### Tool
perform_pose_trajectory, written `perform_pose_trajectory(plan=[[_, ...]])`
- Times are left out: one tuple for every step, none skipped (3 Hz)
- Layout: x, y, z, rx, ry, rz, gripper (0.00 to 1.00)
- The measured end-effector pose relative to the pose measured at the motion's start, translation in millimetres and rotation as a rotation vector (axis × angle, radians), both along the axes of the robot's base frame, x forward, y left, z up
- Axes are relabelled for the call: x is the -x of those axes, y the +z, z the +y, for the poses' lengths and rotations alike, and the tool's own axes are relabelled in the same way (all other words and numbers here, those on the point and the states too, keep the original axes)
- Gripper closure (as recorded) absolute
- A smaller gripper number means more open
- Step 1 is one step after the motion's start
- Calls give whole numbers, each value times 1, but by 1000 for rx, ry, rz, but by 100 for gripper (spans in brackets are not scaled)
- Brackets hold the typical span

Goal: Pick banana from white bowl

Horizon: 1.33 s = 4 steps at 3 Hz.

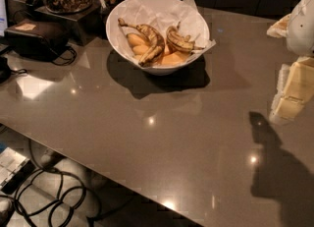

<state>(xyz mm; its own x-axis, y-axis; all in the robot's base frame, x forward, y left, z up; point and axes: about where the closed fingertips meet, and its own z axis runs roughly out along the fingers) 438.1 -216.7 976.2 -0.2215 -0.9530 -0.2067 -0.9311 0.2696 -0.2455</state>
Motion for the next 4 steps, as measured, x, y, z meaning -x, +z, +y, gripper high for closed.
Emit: perform_pose_trajectory(plan=[[0, 0, 0, 0, 0, 0, 0], [-5, 1, 3, 1, -7, 18, 0], [-26, -2, 8, -43, -72, 108, 0], [-66, -3, 24, -53, -121, 141, 0]])
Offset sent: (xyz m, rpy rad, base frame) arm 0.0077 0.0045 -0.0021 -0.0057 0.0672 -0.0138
